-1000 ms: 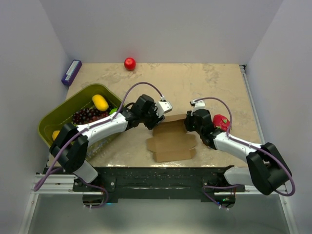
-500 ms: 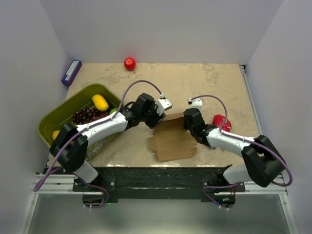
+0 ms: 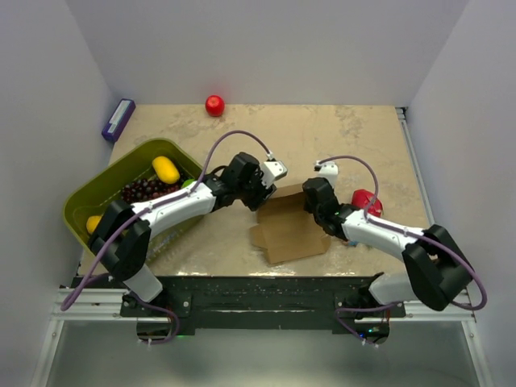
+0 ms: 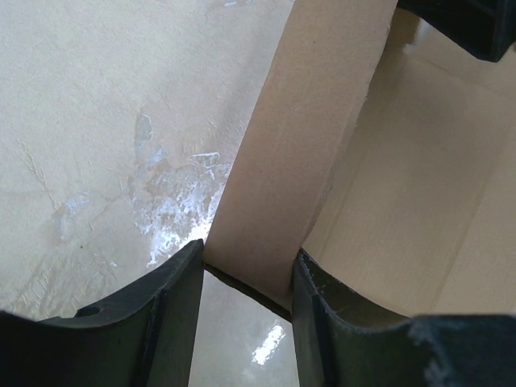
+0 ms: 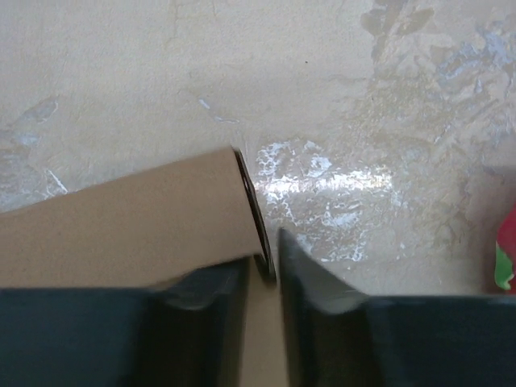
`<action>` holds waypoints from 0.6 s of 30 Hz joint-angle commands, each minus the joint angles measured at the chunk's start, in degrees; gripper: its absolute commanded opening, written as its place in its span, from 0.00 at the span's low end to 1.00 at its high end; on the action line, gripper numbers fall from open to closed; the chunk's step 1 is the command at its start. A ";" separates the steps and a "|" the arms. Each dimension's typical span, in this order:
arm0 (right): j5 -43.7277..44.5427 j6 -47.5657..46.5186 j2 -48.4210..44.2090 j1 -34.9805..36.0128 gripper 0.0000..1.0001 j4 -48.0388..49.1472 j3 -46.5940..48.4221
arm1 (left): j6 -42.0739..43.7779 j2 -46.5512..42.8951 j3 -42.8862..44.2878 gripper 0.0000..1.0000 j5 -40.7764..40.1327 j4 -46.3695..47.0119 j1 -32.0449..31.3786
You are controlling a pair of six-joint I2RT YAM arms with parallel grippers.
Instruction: Fold the paper box
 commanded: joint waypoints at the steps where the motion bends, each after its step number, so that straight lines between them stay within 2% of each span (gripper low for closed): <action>1: -0.94 1.79 -5.87 -0.96 0.39 -4.28 1.94 | -2.93 2.82 4.01 0.25 -3.63 -3.88 -0.10; 6: -5.14 1.61 -11.39 -0.96 0.67 -10.10 4.14 | -4.42 3.97 4.89 0.26 -5.66 -4.94 0.86; 9: -8.13 2.48 -14.39 -0.96 0.76 -13.96 4.14 | -5.83 4.58 5.33 0.26 -6.01 -5.64 1.91; 11: -9.46 3.71 -17.47 -0.96 0.79 -17.65 4.06 | -7.66 6.16 6.29 0.27 -5.67 -6.43 3.84; 12: -11.21 3.89 -18.35 -0.96 0.83 -18.79 3.62 | -8.37 6.78 6.65 0.27 -4.71 -7.48 4.63; 18: -14.03 10.12 -23.53 -0.96 0.85 -29.86 3.10 | -13.30 9.95 8.23 0.28 0.92 -8.99 10.09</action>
